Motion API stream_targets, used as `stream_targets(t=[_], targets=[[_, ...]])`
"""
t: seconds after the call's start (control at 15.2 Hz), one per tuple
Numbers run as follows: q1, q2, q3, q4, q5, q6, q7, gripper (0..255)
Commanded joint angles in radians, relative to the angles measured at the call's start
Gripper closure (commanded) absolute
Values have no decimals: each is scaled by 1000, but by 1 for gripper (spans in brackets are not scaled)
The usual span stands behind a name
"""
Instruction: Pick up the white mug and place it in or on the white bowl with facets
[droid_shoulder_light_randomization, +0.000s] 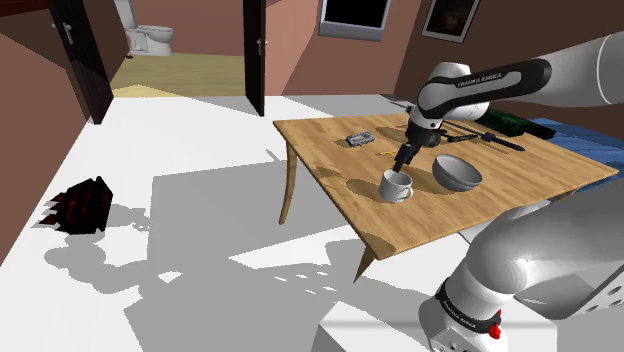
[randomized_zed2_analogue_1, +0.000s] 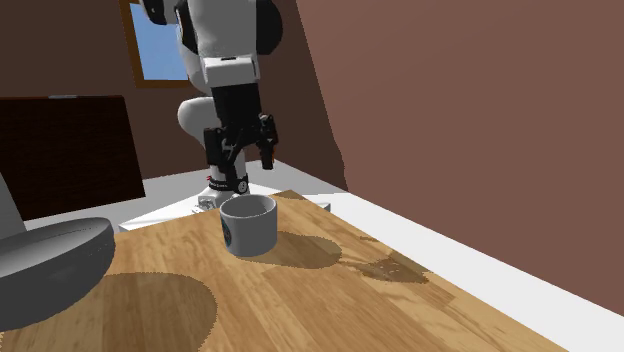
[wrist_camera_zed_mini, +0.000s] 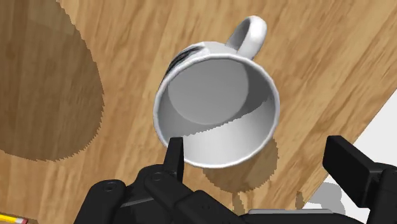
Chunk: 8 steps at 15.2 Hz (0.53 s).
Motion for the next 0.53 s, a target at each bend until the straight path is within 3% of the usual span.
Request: stream_targets(t=[0.0,0.26,0.46], targets=[[1,67,-46,19,5,51,-49,0],[8,192,-136,59,40,134,-157,0],[16,223,-145,41,55,181,-169,0]])
